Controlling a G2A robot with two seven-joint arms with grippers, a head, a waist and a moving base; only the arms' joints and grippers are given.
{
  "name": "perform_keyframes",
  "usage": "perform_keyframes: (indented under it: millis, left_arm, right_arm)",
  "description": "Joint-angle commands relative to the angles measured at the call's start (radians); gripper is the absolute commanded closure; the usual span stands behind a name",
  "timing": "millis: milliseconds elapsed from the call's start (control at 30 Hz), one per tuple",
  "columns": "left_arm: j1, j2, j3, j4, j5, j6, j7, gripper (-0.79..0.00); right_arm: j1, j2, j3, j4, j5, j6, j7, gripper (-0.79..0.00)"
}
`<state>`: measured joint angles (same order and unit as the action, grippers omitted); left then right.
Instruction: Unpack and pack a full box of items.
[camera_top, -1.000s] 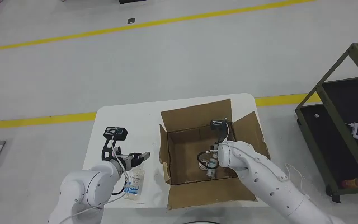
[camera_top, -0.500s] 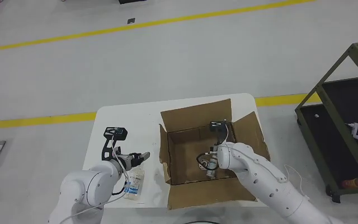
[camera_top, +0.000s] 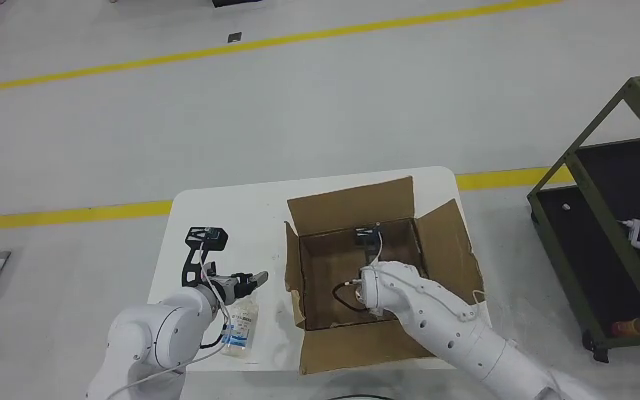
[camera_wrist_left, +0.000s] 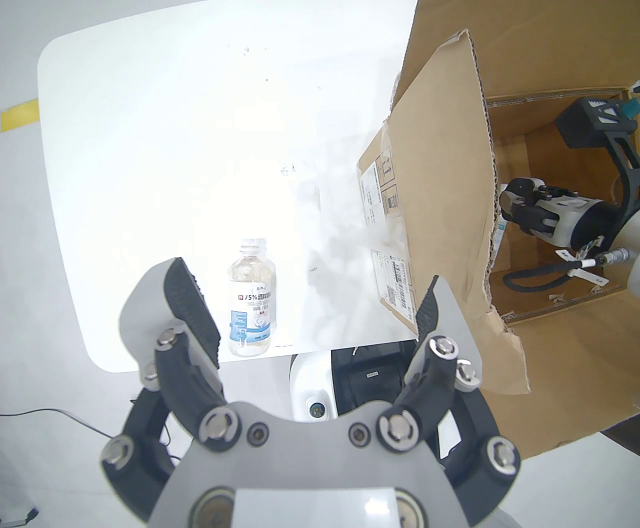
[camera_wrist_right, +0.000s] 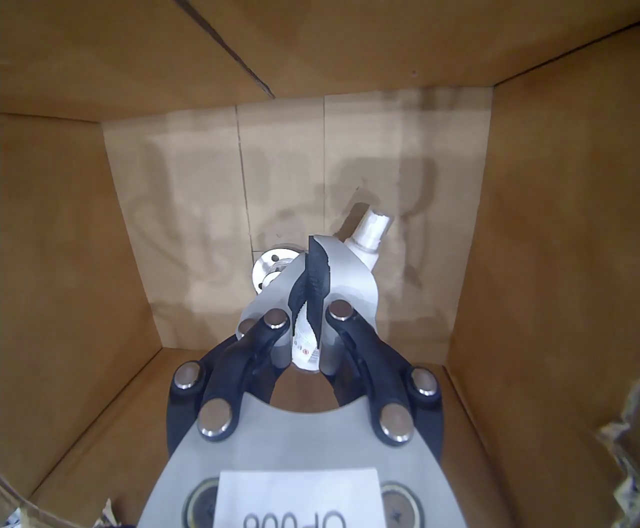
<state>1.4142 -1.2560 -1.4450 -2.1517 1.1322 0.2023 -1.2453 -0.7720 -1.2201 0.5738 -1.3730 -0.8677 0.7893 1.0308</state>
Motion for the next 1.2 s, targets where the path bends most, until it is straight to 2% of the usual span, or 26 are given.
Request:
perform_keyframes:
  millis: [0,100,167,200,267,300,400,567,667,867,967,1100,1167]
  left_arm:
    - [0.000,0.000,0.000,0.000,0.000,0.000,0.000,-0.785]
    - [0.000,0.000,0.000,0.000,0.000,0.000,0.000,-0.785]
    - [0.000,0.000,0.000,0.000,0.000,0.000,0.000,-0.785]
    - [0.000,0.000,0.000,0.000,0.000,0.000,0.000,-0.785]
    - [0.000,0.000,0.000,0.000,0.000,0.000,0.000,-0.785]
    - [0.000,0.000,0.000,0.000,0.000,0.000,0.000,-0.785]
    - [0.000,0.000,0.000,0.000,0.000,0.000,0.000,-0.785]
    - [0.000,0.000,0.000,0.000,0.000,0.000,0.000,-0.785]
    - [0.000,0.000,0.000,0.000,0.000,0.000,0.000,-0.785]
    - [0.000,0.000,0.000,0.000,0.000,0.000,0.000,-0.785]
    - [0.000,0.000,0.000,0.000,0.000,0.000,0.000,-0.785]
    - [0.000,0.000,0.000,0.000,0.000,0.000,0.000,-0.785]
    - [0.000,0.000,0.000,0.000,0.000,0.000,0.000,-0.785]
  right_arm:
    - [0.017,-0.007,-0.005,0.033,0.009,-0.012,0.013,0.000]
    - [0.034,-0.014,-0.010,0.061,0.015,-0.025,0.025,0.000]
    - [0.040,-0.017,-0.008,0.072,0.022,-0.021,0.021,-0.086]
    - [0.042,-0.019,-0.014,0.083,0.018,-0.025,0.025,-0.095]
    - [0.049,-0.023,-0.019,0.098,0.021,-0.029,0.030,-0.071]
    - [0.052,-0.025,-0.020,0.104,0.024,-0.029,0.029,-0.092]
    - [0.058,-0.031,-0.026,0.117,0.029,-0.028,0.029,-0.246]
    - [0.063,-0.034,-0.027,0.128,0.042,-0.031,0.031,-0.308]
    - [0.063,-0.033,-0.026,0.130,0.047,-0.033,0.034,-0.317]
    - [0.054,-0.021,-0.007,0.111,0.060,-0.027,0.028,-0.391]
    - [0.044,-0.010,0.002,0.073,0.055,-0.020,0.020,-0.517]
    - [0.024,0.007,0.009,0.009,0.030,-0.020,0.021,-0.585]
    - [0.014,0.015,0.012,-0.013,0.014,-0.024,0.025,-0.566]
